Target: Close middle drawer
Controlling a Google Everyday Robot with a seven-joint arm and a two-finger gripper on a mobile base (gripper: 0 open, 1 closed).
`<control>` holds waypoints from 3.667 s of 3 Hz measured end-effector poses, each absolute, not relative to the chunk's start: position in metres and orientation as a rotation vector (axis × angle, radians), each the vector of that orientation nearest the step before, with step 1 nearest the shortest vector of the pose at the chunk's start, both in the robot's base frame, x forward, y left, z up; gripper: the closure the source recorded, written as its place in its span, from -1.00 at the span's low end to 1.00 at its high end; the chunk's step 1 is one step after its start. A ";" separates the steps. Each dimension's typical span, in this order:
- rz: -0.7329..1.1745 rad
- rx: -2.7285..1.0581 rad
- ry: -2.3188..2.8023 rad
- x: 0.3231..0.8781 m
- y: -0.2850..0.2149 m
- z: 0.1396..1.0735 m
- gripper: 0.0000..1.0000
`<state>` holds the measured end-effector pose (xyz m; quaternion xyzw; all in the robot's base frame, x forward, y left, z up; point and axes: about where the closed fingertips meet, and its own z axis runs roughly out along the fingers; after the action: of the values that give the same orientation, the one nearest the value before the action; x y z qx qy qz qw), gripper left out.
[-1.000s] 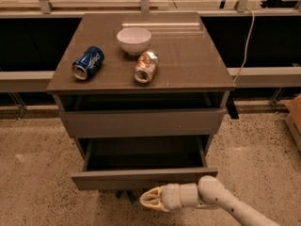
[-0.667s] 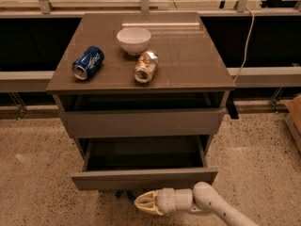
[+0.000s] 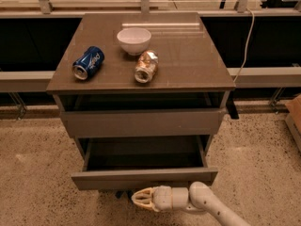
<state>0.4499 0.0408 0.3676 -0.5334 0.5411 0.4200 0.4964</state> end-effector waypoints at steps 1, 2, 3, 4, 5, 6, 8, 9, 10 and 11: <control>0.959 -1.258 1.253 0.471 0.046 0.359 1.00; 0.878 -1.268 1.236 0.491 0.050 0.358 1.00; 0.824 -1.265 1.235 0.506 0.048 0.362 1.00; 0.796 -1.243 1.236 0.526 0.045 0.364 1.00; 0.769 -1.206 1.249 0.549 0.039 0.362 1.00; 0.738 -1.172 1.274 0.574 0.031 0.360 1.00; 0.685 -1.140 1.322 0.619 0.022 0.360 1.00; 0.685 -1.138 1.324 0.618 0.021 0.360 1.00; 0.686 -1.138 1.324 0.617 0.021 0.360 1.00; 0.732 -1.171 1.312 0.586 0.028 0.359 1.00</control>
Offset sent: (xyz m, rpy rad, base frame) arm 0.0555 0.0098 -0.0100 -0.0100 -0.1799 -0.0906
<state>0.5865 0.0278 0.3585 -0.5009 0.5612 0.3131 0.5797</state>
